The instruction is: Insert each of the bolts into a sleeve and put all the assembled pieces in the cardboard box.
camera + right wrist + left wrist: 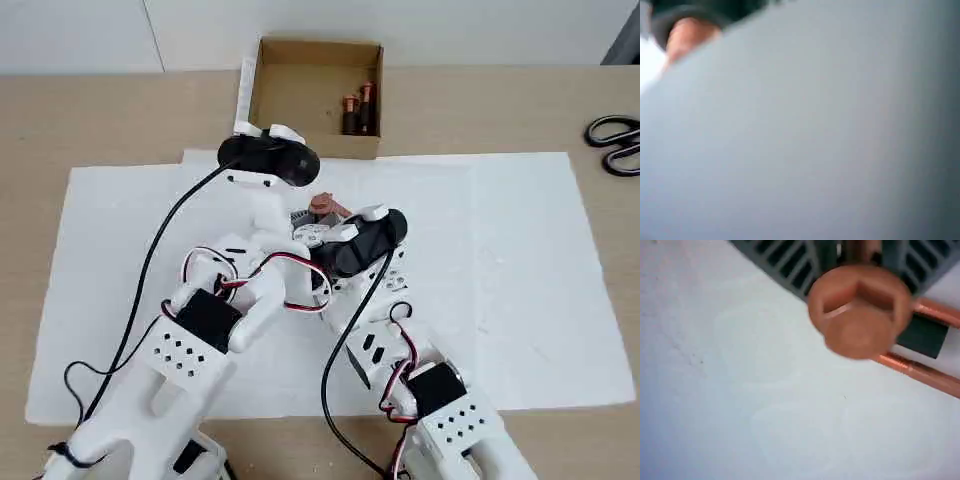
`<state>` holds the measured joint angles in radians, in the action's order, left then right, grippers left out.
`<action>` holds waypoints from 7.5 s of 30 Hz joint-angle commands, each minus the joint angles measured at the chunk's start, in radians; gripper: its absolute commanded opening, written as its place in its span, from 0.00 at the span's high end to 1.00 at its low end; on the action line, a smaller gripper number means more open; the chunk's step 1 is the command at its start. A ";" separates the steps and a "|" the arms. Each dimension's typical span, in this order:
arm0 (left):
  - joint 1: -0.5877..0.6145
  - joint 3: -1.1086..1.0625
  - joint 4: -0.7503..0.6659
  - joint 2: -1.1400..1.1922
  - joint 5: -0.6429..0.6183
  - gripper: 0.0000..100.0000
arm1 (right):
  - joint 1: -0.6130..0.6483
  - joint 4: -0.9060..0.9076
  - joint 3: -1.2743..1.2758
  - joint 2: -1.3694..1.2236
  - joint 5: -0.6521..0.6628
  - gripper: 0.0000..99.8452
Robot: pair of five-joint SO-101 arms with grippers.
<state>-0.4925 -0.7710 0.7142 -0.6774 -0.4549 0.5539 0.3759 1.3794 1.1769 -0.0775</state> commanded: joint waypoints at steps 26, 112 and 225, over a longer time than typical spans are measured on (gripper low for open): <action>-0.051 0.002 0.109 -0.035 0.063 0.99 | 0.001 -0.013 -0.011 0.019 -0.003 1.00; 0.543 -0.311 0.539 -0.810 0.066 0.81 | -0.263 0.070 -2.374 -2.087 0.006 1.00; 0.548 -0.447 0.408 -0.887 0.031 0.81 | -0.015 1.222 -2.510 -2.149 0.815 0.80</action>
<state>0.0491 -1.2206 1.1485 -1.5520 -0.4196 0.5524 1.6034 -1.0464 -0.9498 0.7265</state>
